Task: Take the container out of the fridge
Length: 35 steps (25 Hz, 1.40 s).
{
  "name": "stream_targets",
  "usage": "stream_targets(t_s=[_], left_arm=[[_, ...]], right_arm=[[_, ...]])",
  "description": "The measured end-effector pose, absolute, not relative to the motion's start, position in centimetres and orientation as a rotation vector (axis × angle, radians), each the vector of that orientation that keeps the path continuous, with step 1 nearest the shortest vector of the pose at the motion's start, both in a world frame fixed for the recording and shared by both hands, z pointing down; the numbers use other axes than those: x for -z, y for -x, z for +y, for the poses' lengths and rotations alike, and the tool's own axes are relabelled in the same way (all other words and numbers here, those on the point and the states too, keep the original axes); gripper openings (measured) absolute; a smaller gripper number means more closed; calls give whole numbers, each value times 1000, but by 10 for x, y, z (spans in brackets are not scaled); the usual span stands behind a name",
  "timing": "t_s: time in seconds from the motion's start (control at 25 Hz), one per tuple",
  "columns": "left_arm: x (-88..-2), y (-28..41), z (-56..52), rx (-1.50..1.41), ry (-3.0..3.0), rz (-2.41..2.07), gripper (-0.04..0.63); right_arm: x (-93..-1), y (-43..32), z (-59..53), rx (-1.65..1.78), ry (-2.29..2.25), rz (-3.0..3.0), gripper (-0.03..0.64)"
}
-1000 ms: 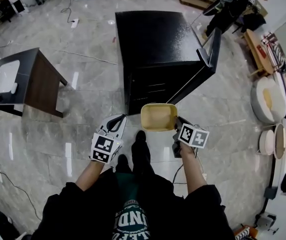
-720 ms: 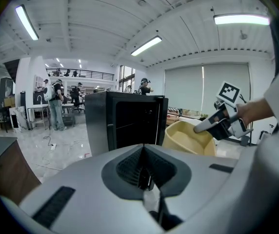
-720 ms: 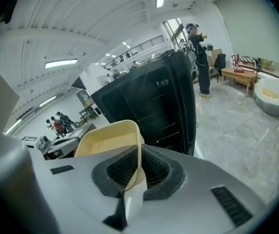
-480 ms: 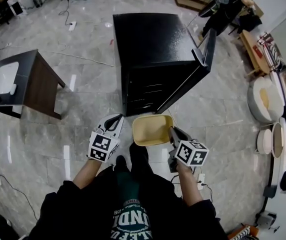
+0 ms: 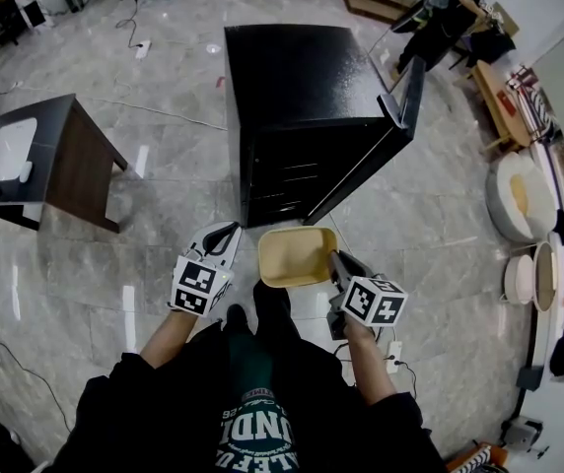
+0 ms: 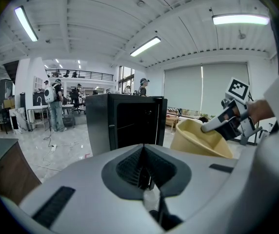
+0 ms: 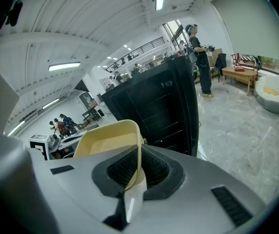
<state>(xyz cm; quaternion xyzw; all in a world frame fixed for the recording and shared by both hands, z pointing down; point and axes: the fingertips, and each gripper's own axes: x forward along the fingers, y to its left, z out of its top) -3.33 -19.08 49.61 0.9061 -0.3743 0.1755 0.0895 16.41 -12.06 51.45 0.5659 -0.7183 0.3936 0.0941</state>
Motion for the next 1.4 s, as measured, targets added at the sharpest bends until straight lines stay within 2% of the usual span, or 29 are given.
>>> stream_targets(t_s=[1.4], left_arm=[[-499,40,-187,-534,-2685,-1112,14]], right_arm=[[-510,-160,-122,-1122,-1674,-2142,42]])
